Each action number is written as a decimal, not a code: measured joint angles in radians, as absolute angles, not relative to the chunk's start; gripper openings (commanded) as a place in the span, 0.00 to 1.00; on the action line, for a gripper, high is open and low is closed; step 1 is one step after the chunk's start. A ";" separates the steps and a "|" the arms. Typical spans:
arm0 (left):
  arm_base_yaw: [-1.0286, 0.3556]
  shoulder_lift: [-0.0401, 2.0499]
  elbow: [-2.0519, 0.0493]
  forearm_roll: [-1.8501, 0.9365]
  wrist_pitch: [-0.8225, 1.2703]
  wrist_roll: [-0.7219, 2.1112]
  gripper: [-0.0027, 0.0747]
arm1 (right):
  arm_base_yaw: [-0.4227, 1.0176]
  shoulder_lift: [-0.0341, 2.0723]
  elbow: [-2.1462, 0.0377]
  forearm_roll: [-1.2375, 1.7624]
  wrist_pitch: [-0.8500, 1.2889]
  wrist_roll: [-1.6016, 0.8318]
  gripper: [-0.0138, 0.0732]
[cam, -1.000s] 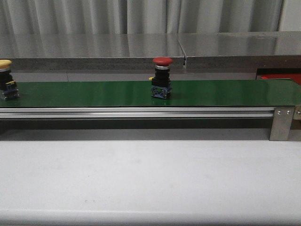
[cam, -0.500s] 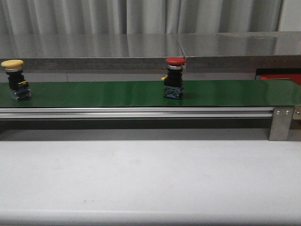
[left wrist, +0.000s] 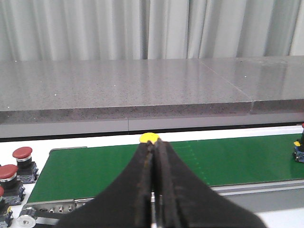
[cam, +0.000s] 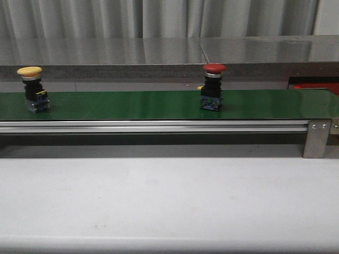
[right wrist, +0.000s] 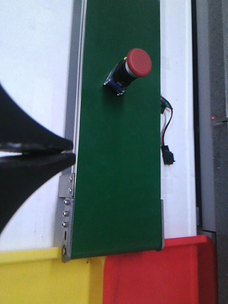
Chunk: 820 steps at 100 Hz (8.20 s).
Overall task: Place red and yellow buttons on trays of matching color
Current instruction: 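Lower the right gripper onto the red button riding the belt and grasp, then lift the red button into the red tray and open the right gripper, then move the right gripper back to the belt and grasp the yellow button, then carry the yellow button into the yellow tray and release it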
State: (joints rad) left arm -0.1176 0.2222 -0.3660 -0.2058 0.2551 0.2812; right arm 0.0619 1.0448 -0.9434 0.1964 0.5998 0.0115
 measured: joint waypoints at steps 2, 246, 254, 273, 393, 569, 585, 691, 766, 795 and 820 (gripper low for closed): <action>-0.118 0.222 -0.366 -0.206 0.255 0.281 0.01 | 0.064 1.061 -0.951 0.196 0.605 0.007 0.19; -0.118 0.222 -0.366 -0.206 0.255 0.281 0.01 | -0.277 1.929 -1.778 0.199 0.903 -0.163 0.28; -0.118 0.222 -0.366 -0.206 0.255 0.281 0.01 | -0.307 1.966 -1.778 0.199 0.882 -0.163 0.28; -0.118 0.222 -0.366 -0.206 0.255 0.281 0.01 | -0.319 2.062 -1.778 0.207 0.827 -0.163 0.28; -0.118 0.222 -0.366 -0.206 0.255 0.281 0.01 | -0.319 2.220 -1.974 0.258 0.933 -0.167 0.86; -0.118 0.222 -0.366 -0.206 0.255 0.281 0.01 | 0.201 1.711 -1.386 0.345 0.802 -0.397 0.86; -0.118 0.222 -0.366 -0.206 0.255 0.281 0.01 | 0.202 1.792 -1.483 0.371 0.814 -0.412 0.86; -0.118 0.222 -0.366 -0.206 0.255 0.281 0.01 | 0.026 1.803 -1.605 0.282 0.980 -0.333 0.37; -0.118 0.222 -0.366 -0.206 0.255 0.281 0.01 | -0.416 1.687 -1.122 0.349 0.642 -0.327 0.37; -0.118 0.222 -0.366 -0.206 0.255 0.281 0.01 | -0.416 1.781 -1.116 0.380 0.546 -0.327 0.38; -0.118 0.222 -0.366 -0.206 0.255 0.281 0.01 | -0.416 1.797 -1.116 0.383 0.540 -0.327 0.69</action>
State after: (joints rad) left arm -0.1176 0.2222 -0.3660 -0.2058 0.2551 0.2812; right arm -0.4161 1.7966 -1.1159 0.3826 0.5401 -0.3269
